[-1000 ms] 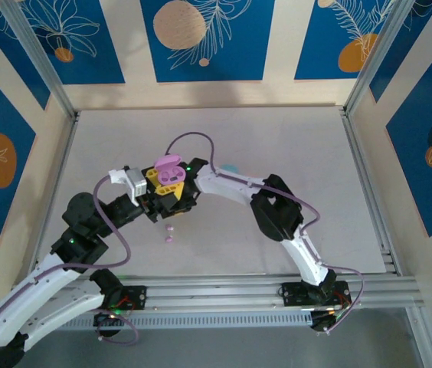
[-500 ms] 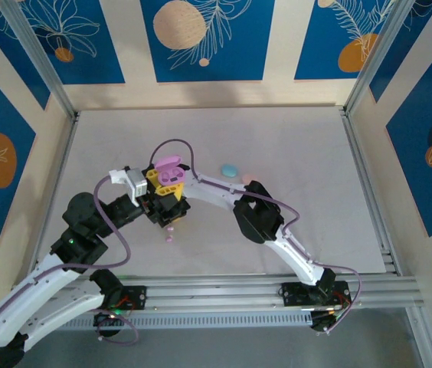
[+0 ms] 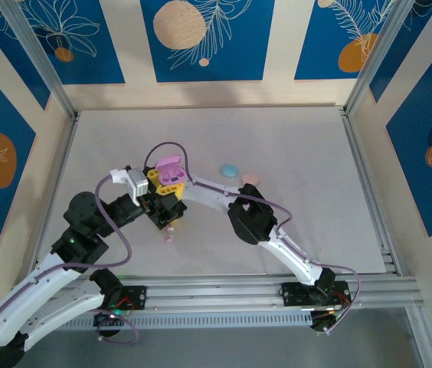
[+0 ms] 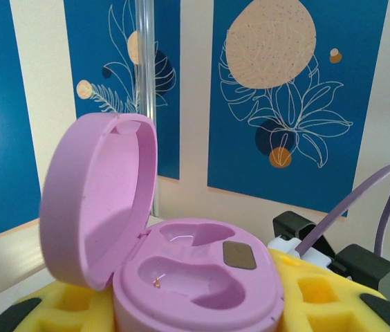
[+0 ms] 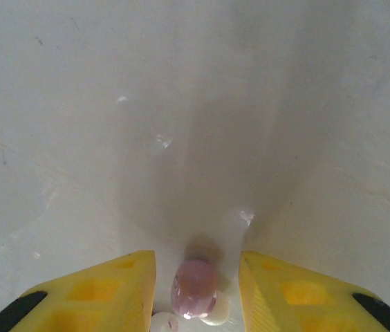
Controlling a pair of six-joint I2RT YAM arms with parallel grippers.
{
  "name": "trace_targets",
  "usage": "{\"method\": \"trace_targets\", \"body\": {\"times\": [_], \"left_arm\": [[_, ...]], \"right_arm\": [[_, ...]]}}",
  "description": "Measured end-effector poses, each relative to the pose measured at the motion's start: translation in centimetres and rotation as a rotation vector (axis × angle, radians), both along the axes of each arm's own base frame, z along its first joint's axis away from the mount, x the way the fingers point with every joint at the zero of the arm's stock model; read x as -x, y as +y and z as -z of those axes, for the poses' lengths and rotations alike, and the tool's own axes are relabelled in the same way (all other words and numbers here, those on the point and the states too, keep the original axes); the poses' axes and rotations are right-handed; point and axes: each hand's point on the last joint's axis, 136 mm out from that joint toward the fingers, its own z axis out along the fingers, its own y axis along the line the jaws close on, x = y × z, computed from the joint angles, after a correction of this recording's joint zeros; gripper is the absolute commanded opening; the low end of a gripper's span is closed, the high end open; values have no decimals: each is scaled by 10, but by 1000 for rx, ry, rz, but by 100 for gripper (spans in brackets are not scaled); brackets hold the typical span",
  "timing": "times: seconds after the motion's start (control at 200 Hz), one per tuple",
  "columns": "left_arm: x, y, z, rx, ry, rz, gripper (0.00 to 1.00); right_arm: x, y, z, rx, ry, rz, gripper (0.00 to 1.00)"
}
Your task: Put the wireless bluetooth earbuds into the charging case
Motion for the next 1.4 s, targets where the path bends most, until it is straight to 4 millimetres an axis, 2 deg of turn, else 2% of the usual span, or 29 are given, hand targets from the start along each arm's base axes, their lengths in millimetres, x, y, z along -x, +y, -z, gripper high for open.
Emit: {"method": "trace_targets", "body": {"times": [0.185, 0.45, 0.76, 0.85, 0.95, 1.071, 1.261, 1.401], "left_arm": [[-2, -2, 2, -6, 7, 0, 25], [-3, -3, 4, -9, 10, 0, 25], [-3, -3, 4, -9, 11, 0, 25], [-4, -3, 5, -12, 13, 0, 25], [-5, -5, 7, -17, 19, 0, 25], [-7, -5, 8, -21, 25, -4, 25], [-13, -7, 13, -30, 39, -23, 25], [-18, -9, 18, -38, 52, -35, 24]], "right_arm": [[0, -2, 0, 17, -11, -17, 30], [2, -5, 2, 44, -21, -29, 29], [2, -9, 3, 59, -24, -25, 21], [1, -16, 2, 47, -14, -1, 20], [7, -34, -5, 25, 31, 53, 20], [3, -62, -34, -108, 103, 192, 20], [-31, -112, -122, -553, 184, 464, 20], [-42, -145, -167, -829, 257, 580, 20]]}}
